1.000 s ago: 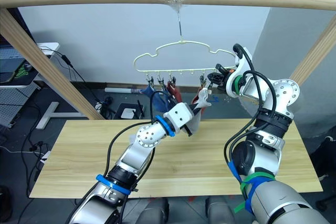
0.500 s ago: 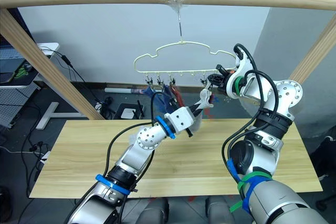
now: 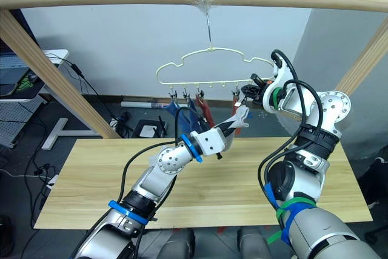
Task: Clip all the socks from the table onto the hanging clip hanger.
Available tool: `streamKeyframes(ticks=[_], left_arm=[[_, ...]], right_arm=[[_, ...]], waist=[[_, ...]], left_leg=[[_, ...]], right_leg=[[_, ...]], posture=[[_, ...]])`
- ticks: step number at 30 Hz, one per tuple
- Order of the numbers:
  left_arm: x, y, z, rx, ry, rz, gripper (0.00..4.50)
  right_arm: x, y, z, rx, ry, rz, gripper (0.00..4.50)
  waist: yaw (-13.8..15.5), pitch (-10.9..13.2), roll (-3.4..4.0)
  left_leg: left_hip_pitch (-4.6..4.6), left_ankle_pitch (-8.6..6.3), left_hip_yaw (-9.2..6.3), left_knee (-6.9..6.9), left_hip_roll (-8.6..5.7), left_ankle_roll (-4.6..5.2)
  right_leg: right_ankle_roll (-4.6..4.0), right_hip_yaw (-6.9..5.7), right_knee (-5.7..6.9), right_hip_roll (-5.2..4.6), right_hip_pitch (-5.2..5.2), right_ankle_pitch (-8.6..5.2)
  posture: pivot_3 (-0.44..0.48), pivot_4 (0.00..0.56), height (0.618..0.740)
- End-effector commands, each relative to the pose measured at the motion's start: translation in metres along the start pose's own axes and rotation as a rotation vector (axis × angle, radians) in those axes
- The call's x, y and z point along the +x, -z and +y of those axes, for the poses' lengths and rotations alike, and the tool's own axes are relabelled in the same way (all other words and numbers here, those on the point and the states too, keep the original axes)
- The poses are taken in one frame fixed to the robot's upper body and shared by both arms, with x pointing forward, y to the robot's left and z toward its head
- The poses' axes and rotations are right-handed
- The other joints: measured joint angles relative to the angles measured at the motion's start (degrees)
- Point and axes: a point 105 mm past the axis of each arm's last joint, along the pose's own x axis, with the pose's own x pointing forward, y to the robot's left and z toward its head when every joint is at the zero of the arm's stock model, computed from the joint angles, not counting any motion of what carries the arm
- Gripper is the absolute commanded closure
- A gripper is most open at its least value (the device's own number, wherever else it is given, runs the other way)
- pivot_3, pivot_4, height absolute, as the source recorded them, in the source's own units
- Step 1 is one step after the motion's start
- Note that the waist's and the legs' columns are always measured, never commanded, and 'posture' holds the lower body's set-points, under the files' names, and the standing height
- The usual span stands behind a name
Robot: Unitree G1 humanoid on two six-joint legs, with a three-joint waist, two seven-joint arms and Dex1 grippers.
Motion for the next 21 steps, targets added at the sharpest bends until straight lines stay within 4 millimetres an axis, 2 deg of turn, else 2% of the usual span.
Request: streamKeyframes(ticks=[1,5,14,17,21], left_arm=[[0.004,-0.004,0.013,0.029,-0.05,-0.009,4.48],[0.006,0.006,0.02,0.034,-0.072,0.037,4.48],[0.012,0.004,0.028,0.06,-0.083,0.024,4.48],[0.013,0.004,0.03,0.059,-0.084,0.021,4.5],[0.015,0.0,0.027,0.059,-0.073,0.006,4.5]], right_arm=[[-0.004,-0.002,-0.011,0.0,0.065,-0.001,4.5],[-0.005,-0.001,-0.01,-0.004,0.063,0.0,4.5],[-0.006,0.0,-0.008,-0.006,0.047,0.002,4.5],[-0.006,-0.001,-0.006,0.007,0.029,-0.005,3.66],[-0.008,-0.003,-0.003,0.031,0.009,-0.013,2.09]], waist=[[0.0,0.0,0.0],[0.0,0.0,0.0],[0.0,0.0,0.0],[-0.1,0.0,0.0],[-0.4,0.0,0.03]], left_leg=[[0.0,0.0,0.0,0.0,0.0,0.0],[0.0,0.0,0.0,0.01,0.0,0.0],[-0.01,0.0,-0.01,0.0,0.0,0.0],[0.0,0.0,-0.01,0.0,0.0,0.0],[-0.04,0.0,0.01,-0.01,0.0,0.0]], right_leg=[[0.0,0.0,0.0,0.0,0.0,0.0],[0.01,0.0,0.01,0.0,0.0,0.0],[0.0,-0.01,0.01,0.0,0.0,0.0],[0.02,-0.01,0.02,0.0,0.0,-0.01],[-0.04,0.01,0.02,0.0,-0.07,0.03]], posture=[[0.01,0.191,0.74],[0.01,0.191,0.74],[0.01,0.191,0.74],[0.01,0.191,0.74],[0.0,0.192,0.74]])
